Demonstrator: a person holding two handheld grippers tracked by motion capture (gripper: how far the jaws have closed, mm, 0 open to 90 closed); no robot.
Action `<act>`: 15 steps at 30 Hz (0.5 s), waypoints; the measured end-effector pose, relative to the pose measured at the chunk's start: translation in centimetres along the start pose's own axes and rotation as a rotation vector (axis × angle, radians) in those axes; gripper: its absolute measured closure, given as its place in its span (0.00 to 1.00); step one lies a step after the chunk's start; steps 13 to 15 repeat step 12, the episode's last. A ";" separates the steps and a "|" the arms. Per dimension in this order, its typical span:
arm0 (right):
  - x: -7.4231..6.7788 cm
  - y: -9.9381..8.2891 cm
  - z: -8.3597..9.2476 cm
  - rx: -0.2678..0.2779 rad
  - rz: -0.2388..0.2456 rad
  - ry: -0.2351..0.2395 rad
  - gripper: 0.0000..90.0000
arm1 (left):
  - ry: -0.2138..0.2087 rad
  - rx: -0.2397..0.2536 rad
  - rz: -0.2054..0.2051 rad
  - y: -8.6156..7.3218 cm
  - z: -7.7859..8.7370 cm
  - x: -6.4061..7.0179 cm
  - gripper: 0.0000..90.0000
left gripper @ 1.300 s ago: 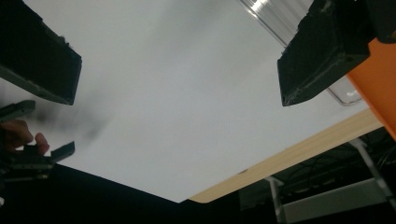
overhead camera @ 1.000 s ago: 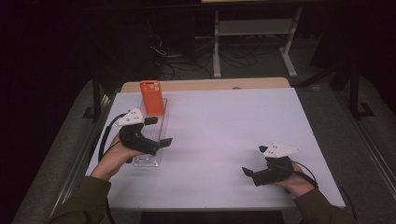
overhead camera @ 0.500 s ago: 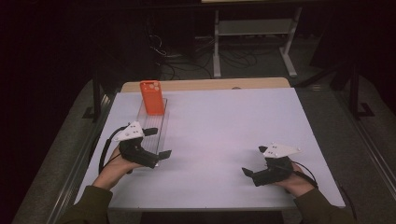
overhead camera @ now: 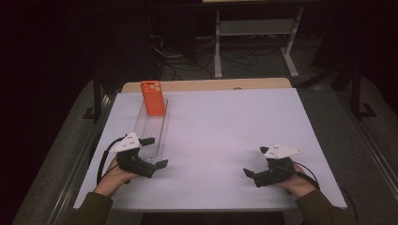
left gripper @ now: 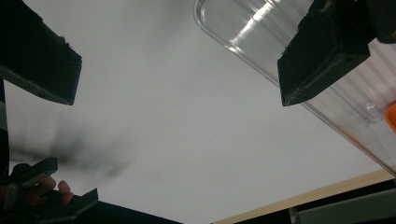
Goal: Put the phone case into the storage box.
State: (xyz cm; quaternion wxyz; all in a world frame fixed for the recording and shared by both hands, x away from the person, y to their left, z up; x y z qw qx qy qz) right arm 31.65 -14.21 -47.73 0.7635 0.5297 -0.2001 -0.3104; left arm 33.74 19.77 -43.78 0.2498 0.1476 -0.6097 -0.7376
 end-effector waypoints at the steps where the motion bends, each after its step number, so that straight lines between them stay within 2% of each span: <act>1: 0.1 0.0 0.0 0.004 0.010 -0.001 0.01 | 0.002 -0.001 0.005 -0.1 0.1 -0.1 0.00; 15: 0.0 0.0 0.0 0.002 0.011 -0.001 0.01 | 0.002 0.006 0.014 -0.2 0.2 0.0 0.00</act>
Point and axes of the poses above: each handheld gripper's, and its own axes: z roughly backward along the jaws, y roughly out of its top, x roughly to its right, the point moved 8 cm from there along -z, roughly forward along the jaws, and after that the axes turned 13 degrees about x, right-handed, at the moved point
